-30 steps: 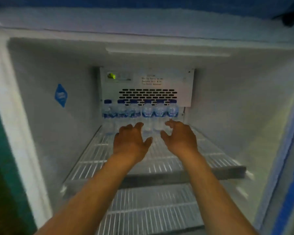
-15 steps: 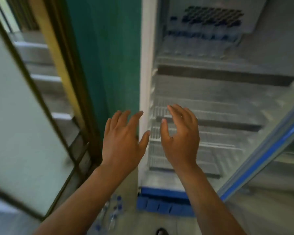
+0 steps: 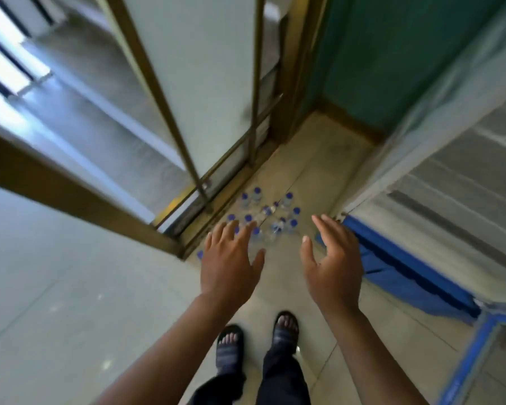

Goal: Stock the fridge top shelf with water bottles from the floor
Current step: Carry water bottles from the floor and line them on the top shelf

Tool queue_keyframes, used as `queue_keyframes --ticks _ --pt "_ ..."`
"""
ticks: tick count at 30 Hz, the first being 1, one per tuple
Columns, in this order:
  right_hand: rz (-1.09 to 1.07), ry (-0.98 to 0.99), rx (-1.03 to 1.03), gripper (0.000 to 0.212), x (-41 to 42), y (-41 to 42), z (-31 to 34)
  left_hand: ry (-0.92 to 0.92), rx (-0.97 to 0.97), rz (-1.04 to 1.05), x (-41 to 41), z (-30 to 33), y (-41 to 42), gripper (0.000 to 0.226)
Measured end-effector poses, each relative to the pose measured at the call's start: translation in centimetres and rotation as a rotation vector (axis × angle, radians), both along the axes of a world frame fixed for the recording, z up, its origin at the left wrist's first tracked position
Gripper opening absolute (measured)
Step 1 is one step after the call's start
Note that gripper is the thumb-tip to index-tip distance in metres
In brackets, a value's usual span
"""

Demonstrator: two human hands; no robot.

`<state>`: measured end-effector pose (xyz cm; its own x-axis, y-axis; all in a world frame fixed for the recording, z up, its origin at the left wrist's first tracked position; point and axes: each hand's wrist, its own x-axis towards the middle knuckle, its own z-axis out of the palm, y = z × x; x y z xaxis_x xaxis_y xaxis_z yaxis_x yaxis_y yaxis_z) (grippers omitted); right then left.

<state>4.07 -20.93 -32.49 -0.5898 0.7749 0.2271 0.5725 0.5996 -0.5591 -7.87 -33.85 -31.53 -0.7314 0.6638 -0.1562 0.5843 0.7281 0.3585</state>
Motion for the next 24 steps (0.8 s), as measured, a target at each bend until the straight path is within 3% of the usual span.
queue_keyframes --ticks 8,14,20,24 --pt "0.172 -0.36 -0.284 0.045 -2.3 -2.8 -21.6 -0.326 -0.242 0.346 -1.6 -21.4 -4.7 0.055" --pt "0.261 -0.572 -0.409 0.055 -5.3 -4.1 -38.0 -0.54 -0.202 0.73 -2.1 -38.1 -5.7 0.068" --pt "0.18 -0.556 -0.52 0.078 -8.2 -5.6 -53.0 -0.633 -0.078 0.971 -3.2 -53.4 -7.4 0.083" --pt "0.076 -0.442 -0.585 0.085 -9.9 -6.5 -60.6 -0.599 0.033 0.97 -3.8 -60.3 -8.0 0.077"
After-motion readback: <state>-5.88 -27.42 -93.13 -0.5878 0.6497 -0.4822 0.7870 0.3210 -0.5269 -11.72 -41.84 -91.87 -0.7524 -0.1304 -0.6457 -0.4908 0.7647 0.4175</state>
